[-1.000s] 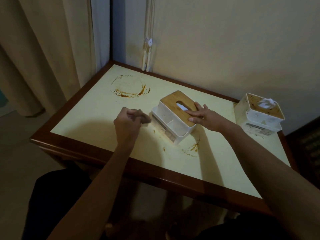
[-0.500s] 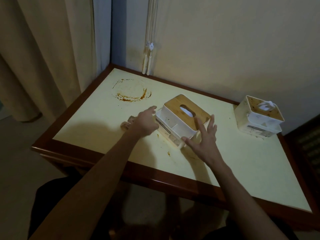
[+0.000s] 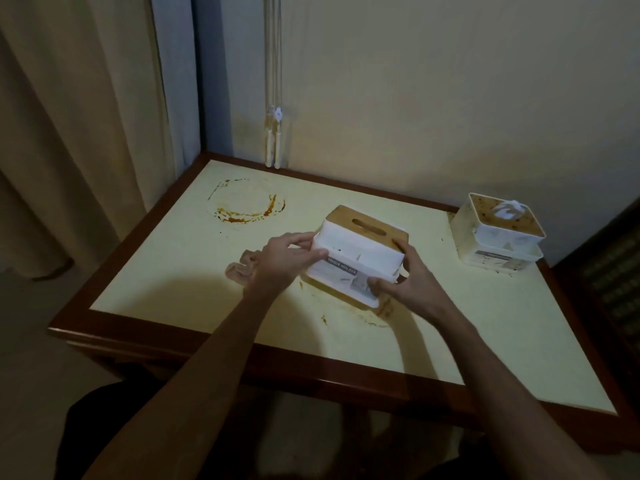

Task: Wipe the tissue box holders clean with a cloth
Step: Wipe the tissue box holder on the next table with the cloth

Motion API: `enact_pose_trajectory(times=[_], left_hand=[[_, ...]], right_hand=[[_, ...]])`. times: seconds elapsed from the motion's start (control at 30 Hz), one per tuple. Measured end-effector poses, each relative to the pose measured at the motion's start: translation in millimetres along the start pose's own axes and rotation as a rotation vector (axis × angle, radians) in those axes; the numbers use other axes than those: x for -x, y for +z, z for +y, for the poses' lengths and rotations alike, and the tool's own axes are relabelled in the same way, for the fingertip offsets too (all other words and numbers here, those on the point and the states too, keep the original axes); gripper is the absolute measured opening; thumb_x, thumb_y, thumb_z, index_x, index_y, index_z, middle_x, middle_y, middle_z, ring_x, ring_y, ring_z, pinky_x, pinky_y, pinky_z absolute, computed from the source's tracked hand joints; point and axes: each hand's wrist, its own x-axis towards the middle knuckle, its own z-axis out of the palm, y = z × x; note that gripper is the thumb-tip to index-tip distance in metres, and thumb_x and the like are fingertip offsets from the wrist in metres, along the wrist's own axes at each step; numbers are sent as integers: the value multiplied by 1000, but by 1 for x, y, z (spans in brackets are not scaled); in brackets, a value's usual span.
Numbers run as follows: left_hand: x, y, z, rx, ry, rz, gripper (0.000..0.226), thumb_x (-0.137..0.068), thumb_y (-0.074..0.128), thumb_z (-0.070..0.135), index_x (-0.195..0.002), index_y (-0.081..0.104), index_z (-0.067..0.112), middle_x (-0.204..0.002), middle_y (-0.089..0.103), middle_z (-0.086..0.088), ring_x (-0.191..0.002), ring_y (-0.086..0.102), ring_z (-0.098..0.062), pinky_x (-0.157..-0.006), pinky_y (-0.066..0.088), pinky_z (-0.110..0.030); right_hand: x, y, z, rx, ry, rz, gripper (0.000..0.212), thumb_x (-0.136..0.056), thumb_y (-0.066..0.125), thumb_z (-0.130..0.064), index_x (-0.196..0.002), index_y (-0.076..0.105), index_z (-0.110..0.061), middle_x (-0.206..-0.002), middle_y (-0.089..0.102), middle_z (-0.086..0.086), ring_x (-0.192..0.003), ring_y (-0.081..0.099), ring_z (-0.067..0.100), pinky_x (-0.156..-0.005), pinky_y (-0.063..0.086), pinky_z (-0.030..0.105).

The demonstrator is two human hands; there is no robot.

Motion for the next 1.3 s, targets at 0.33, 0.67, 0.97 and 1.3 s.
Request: enact_pose_trajectory(times=[0.33,0.67,0.97,1.3], left_hand=[[-36,19,55,-177,137,56,45,-83,70,36,-121,64,13,-88,66,6,-84,60,-2,-78,46,-13],[-58,40,59,-4,28,-83,41,-102,31,36,-129,55,16,-126,58,3,-111,52,-13,-83,41,-26],[-40,-14,-12,-812,-235,223,29,-86,60,32,-112,59,17,-123,44,-13,-110,44,-29,-92,45,-40],[-14,-17,-45,-827,-144,138,20,-83,56,26,-94,61,10,-98,59,-10,-96,56,-31,-82,46,-35]], right_hand=[[-34,-54,-23,-119,210,-118,45,-82,68,-39,-120,48,-23,-104,66,6,-89,69,26,-81,58,42],[-66,-72,-12,-222,377,-160,51,-80,66,-51,-114,57,-13,-110,64,19,-91,69,33,-81,58,41],[-71,-74,1,-294,434,-176,51,-83,59,-57,-106,62,-12,-92,64,26,-80,62,31,-89,53,43],[-73,-76,-7,-92,380,-45,76,-82,58,-61,-144,34,-24,-150,33,6,-128,42,34,-96,40,44]])
